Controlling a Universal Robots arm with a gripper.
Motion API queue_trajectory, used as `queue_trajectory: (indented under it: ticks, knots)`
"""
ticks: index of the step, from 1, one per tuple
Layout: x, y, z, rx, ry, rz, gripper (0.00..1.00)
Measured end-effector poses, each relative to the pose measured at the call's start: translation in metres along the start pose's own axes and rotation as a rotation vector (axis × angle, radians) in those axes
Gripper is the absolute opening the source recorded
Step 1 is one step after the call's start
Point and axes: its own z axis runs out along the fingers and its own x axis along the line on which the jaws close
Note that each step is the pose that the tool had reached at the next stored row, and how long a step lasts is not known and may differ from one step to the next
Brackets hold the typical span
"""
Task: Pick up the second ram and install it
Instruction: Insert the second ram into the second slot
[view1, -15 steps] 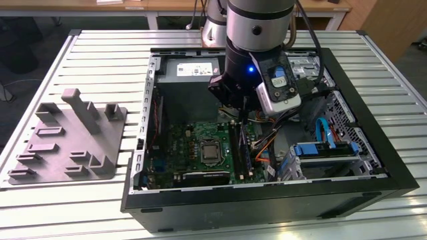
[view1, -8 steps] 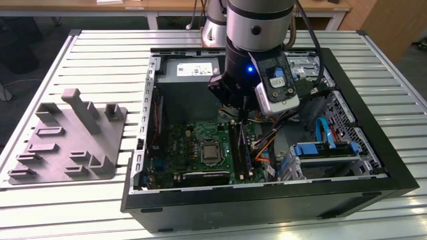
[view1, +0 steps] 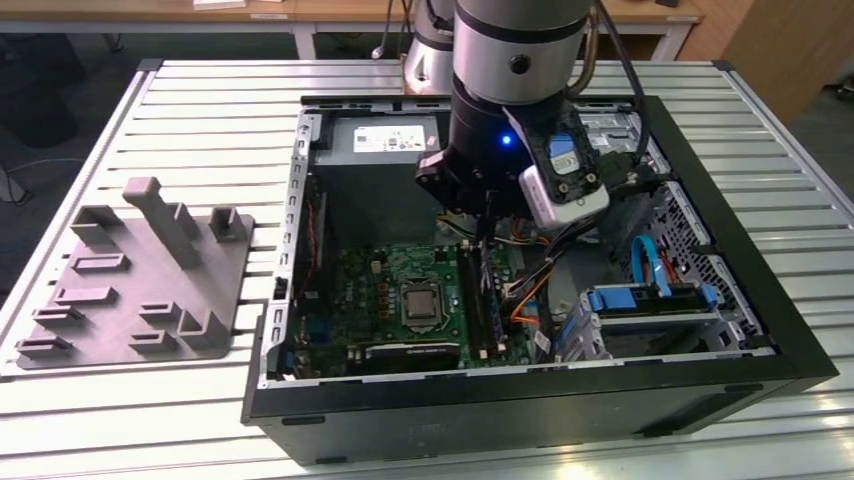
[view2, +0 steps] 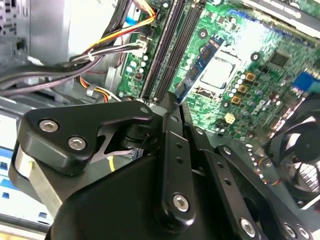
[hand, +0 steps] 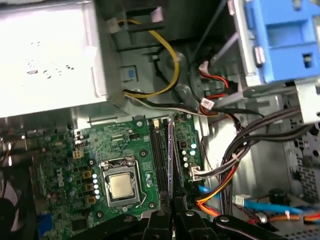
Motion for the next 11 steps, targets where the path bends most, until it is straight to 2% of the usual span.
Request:
queue_trajectory:
  ticks: [9,11]
  knots:
    - [0.0000,0.0000,0.0005,-0.0076,0.0090,-0.162,0.14]
    - [0.0000,0.0000,0.0005,-0.0084,0.0098,-0.179,0.14]
